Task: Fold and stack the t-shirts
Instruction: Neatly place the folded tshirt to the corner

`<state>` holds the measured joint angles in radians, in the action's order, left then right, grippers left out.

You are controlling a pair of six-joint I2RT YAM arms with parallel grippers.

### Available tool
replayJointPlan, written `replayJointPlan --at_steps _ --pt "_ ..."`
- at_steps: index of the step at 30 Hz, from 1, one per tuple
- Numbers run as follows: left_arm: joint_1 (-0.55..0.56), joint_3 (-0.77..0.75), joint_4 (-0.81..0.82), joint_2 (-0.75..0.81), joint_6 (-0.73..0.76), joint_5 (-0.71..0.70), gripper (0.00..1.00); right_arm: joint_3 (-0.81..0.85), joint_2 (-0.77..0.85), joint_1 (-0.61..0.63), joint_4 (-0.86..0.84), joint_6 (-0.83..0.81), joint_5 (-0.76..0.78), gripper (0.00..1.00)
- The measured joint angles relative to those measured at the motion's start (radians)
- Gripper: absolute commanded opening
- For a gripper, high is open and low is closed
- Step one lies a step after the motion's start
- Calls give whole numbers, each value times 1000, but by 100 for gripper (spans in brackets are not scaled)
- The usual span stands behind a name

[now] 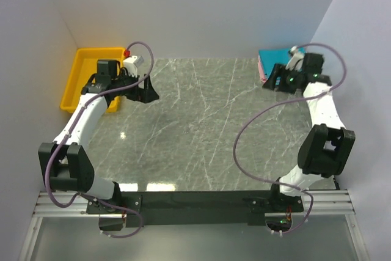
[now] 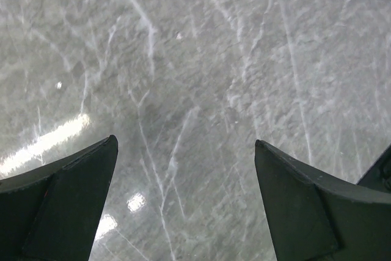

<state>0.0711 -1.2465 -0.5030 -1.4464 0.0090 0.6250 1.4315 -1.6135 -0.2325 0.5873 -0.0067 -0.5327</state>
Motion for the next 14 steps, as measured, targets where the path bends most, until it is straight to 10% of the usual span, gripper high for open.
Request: replayJointPlan --at_steps 14 --pt "2 294 24 -3 58 -254 100 -450 270 455 -33 -74 156 79"
